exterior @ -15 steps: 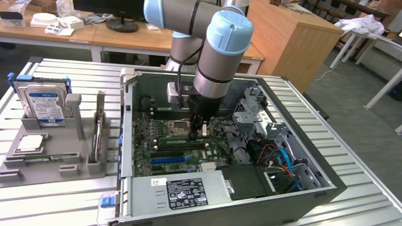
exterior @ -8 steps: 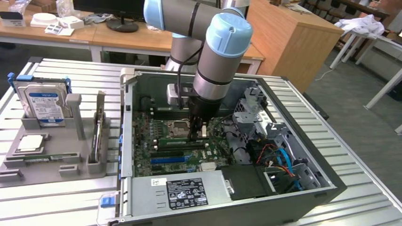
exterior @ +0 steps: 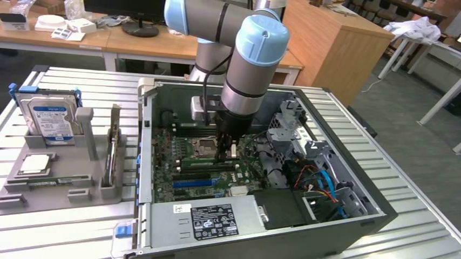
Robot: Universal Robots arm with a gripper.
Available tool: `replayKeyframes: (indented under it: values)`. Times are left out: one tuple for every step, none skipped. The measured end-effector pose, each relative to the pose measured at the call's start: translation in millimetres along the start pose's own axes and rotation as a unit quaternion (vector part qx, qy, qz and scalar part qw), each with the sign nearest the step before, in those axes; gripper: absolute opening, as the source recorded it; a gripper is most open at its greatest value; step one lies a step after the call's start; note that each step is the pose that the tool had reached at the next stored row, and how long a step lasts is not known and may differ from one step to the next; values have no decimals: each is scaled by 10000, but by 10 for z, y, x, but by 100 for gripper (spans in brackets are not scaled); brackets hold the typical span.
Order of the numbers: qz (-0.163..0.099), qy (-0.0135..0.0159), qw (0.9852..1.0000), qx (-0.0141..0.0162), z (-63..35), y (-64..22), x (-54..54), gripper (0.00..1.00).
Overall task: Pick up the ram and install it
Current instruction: 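Insert the ram into the slot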
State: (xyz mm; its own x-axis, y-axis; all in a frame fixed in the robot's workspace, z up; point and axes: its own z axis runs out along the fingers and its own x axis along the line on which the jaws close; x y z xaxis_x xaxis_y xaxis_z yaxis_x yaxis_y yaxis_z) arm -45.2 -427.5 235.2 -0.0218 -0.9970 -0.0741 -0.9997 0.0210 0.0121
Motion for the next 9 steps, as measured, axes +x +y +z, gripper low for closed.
replayKeyframes:
  values:
    - [0,0,10000,0,0,0,1,12]
    - [0,0,10000,0,0,-1,1,12]
    - [-1,0,10000,0,0,-1,1,12]
    - [-1,0,10000,0,0,-1,1,12]
    - [-1,0,10000,0,0,-1,2,12]
    - [-1,0,10000,0,0,-1,2,12]
    - [-1,0,10000,0,0,-1,3,12]
    - [-1,0,10000,0,2,-1,3,12]
    - [-1,0,10000,0,3,-1,4,12]
